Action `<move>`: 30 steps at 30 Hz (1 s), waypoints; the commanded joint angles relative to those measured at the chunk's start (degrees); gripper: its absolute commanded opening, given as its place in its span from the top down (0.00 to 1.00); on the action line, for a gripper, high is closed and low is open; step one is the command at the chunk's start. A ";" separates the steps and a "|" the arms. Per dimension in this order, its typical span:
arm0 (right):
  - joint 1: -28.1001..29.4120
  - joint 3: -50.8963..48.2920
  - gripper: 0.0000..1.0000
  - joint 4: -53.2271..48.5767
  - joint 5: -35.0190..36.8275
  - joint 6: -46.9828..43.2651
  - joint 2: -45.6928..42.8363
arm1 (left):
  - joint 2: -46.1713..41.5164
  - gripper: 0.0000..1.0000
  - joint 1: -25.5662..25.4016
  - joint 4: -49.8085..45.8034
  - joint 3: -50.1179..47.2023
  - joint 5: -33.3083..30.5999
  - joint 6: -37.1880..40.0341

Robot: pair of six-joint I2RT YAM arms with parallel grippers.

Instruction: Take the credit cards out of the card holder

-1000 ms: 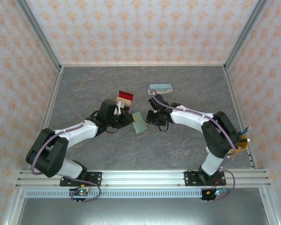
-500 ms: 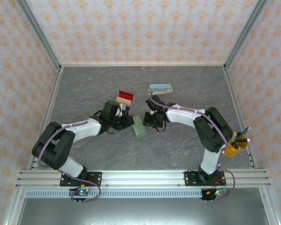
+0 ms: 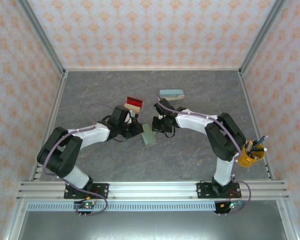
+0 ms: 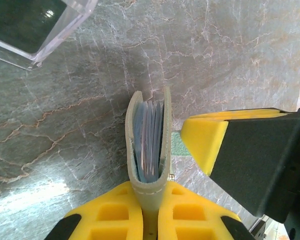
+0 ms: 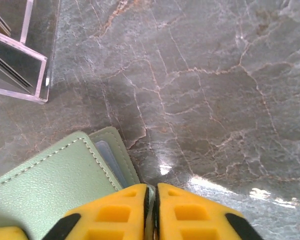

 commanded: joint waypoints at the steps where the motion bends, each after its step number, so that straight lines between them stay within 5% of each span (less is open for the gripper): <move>1: -0.25 1.46 0.92 -2.40 3.74 -1.23 0.49 | -0.02 0.79 -0.15 -7.13 1.87 -3.03 2.61; 7: -0.25 1.85 0.95 -8.02 12.53 -5.37 -6.74 | -5.82 0.31 0.62 -13.10 4.10 -8.71 3.62; 14: -0.16 3.98 0.95 -10.91 9.22 -8.81 -12.78 | -14.60 0.01 3.11 -20.39 5.06 -20.40 3.65; 22: 0.28 4.24 0.95 -6.05 1.07 -6.83 -12.74 | -20.10 0.00 4.75 -19.19 2.12 -24.39 0.21; 30: 0.12 5.38 0.96 -10.34 13.48 -4.61 -11.08 | -19.86 0.00 4.78 -18.45 1.17 -21.82 0.43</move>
